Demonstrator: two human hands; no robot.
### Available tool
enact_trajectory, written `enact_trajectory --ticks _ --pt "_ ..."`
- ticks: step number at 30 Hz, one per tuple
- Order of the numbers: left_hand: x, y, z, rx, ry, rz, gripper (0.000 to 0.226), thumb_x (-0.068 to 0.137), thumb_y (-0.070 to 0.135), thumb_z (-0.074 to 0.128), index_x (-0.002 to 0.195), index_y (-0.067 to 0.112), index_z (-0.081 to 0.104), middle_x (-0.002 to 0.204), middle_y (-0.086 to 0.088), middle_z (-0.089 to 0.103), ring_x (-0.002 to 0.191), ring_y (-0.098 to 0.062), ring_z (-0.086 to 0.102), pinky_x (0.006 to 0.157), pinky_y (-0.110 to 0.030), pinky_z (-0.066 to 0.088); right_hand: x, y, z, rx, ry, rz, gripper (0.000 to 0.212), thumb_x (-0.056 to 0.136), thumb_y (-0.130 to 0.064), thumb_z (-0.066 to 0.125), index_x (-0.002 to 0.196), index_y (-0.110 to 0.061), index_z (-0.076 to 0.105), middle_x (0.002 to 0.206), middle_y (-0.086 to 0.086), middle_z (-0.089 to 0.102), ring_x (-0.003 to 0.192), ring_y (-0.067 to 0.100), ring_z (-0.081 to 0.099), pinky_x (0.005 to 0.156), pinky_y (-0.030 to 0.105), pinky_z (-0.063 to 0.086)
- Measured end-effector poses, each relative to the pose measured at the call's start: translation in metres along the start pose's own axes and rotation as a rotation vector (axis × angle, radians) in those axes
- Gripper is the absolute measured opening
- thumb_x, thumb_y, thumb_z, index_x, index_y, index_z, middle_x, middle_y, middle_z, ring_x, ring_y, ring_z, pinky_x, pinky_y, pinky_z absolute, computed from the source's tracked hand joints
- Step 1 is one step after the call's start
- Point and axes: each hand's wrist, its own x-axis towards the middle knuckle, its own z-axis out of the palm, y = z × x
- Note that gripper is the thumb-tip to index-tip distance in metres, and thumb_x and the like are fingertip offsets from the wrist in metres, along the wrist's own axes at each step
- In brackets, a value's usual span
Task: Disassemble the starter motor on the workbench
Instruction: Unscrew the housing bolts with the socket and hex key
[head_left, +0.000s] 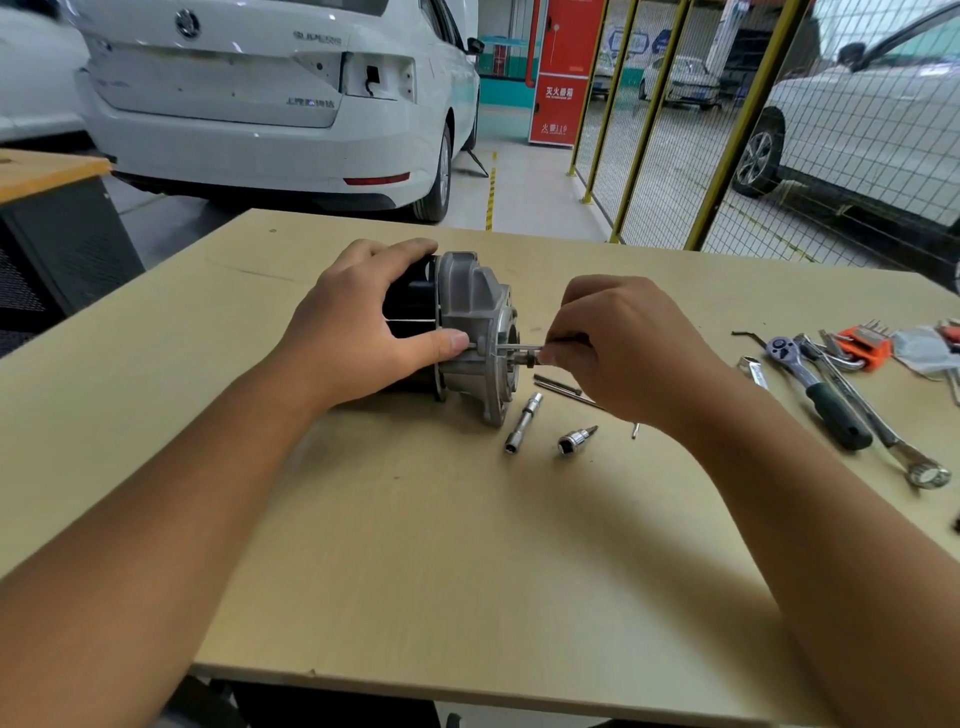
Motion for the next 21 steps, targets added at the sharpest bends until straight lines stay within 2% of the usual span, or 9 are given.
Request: enact_trajectory --ticks 2,5,7,10,12,15,17,21 --pt "-0.003 0.007 0.002 0.078 0.051 -0.003 0.094 0.065 0.081 0.063 0.148 0.038 0.052 0.142 0.003 0.050 0.131 -0.021 0.043 0.106 -0.048 0.042 0.000 0.004 0.003 0.040 0.022 0.006 0.017 0.090 -0.030 0.072 0.090 -0.015 0.079 0.084 -0.006 0.060 0.075 0.018 0.058 0.068 0.043 0.053" --pt "-0.008 0.028 0.010 0.286 0.202 0.208 0.073 0.076 0.077 0.057 0.138 0.040 0.061 0.157 -0.003 0.043 0.150 -0.032 0.027 0.106 -0.057 0.030 -0.001 0.011 0.009 0.136 0.083 0.041 0.015 0.088 -0.030 0.074 0.087 -0.016 0.077 0.081 -0.003 0.061 0.073 0.014 0.056 0.067 0.038 0.050" --pt "-0.013 0.045 0.022 0.289 0.169 0.346 0.056 0.083 0.071 0.058 0.129 0.040 0.069 0.154 -0.002 0.048 0.150 -0.033 0.030 0.108 -0.059 0.028 -0.002 0.011 0.013 0.213 0.109 0.055 0.013 0.087 -0.029 0.074 0.084 -0.016 0.075 0.075 -0.002 0.059 0.069 0.012 0.054 0.064 0.034 0.045" --pt "-0.020 0.059 0.038 0.321 0.110 0.376 0.041 0.092 0.059 0.059 0.118 0.034 0.077 0.145 0.000 0.059 0.145 -0.032 0.040 0.109 -0.065 0.027 -0.002 0.013 0.017 0.360 0.057 0.123 0.009 0.090 -0.021 0.069 0.084 -0.014 0.072 0.070 -0.001 0.061 0.065 0.014 0.054 0.061 0.034 0.044" --pt "-0.019 0.060 0.041 0.359 0.118 0.368 0.033 0.094 0.051 0.062 0.112 0.030 0.079 0.140 0.001 0.063 0.140 -0.033 0.045 0.109 -0.066 0.028 -0.002 0.015 0.015 0.611 -0.017 0.224 0.006 0.092 -0.013 0.065 0.088 -0.012 0.070 0.069 -0.003 0.062 0.056 0.013 0.051 0.055 0.032 0.043" --pt "-0.018 0.057 0.040 0.440 0.115 0.367 0.027 0.097 0.046 0.062 0.098 0.028 0.081 0.139 0.003 0.063 0.140 -0.032 0.045 0.111 -0.064 0.025 -0.004 0.017 0.012 1.009 -0.110 0.351 0.008 0.093 -0.001 0.059 0.097 -0.007 0.062 0.064 -0.003 0.050 0.049 0.013 0.038 0.046 0.027 0.035" --pt "-0.020 0.057 0.042 0.436 0.120 0.364 0.024 0.096 0.042 0.063 0.096 0.026 0.082 0.138 0.003 0.064 0.139 -0.033 0.045 0.111 -0.065 0.025 -0.005 0.020 0.008 1.104 -0.178 0.376 0.009 0.094 -0.006 0.059 0.103 -0.005 0.062 0.068 0.003 0.049 0.051 0.014 0.035 0.046 0.028 0.033" --pt "-0.020 0.057 0.042 0.365 0.164 0.350 0.020 0.093 0.039 0.069 0.091 0.024 0.082 0.132 0.002 0.067 0.136 -0.033 0.050 0.111 -0.064 0.027 -0.009 0.040 -0.012 1.070 -0.325 0.392 0.027 0.087 -0.026 0.061 0.102 -0.006 0.071 0.089 0.020 0.068 0.058 0.025 0.048 0.046 0.032 0.041"
